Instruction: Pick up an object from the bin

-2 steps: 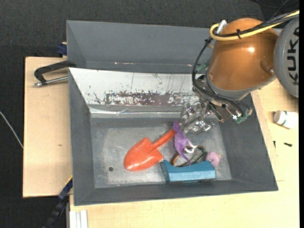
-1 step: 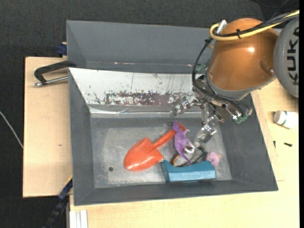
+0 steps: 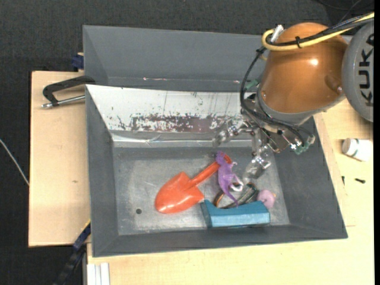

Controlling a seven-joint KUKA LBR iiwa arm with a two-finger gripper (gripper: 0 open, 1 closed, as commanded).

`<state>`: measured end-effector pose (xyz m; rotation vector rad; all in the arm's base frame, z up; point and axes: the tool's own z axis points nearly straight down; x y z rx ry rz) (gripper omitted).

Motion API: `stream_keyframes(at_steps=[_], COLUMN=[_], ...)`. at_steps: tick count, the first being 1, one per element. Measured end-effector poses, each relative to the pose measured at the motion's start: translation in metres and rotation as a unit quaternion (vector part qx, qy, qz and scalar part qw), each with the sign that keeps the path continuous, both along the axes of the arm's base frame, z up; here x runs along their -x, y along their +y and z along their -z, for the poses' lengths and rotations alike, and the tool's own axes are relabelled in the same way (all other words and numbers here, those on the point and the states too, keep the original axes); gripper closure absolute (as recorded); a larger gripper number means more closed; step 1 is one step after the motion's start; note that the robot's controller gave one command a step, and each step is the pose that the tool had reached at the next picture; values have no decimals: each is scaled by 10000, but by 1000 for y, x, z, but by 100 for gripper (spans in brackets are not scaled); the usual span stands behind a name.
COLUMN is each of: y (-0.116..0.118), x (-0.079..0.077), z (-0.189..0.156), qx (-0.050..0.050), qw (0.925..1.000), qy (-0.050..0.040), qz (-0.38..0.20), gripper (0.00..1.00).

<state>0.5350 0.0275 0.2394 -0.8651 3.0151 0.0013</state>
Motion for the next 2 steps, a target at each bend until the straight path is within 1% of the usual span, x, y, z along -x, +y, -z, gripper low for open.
stream_keyframes(at_steps=[1,2], y=[12,13], x=[-16,-5], z=[44,96], qx=[4,2], qw=[9997,9984], qy=[-39,3], qz=[-220,-559], gripper=[0,0])
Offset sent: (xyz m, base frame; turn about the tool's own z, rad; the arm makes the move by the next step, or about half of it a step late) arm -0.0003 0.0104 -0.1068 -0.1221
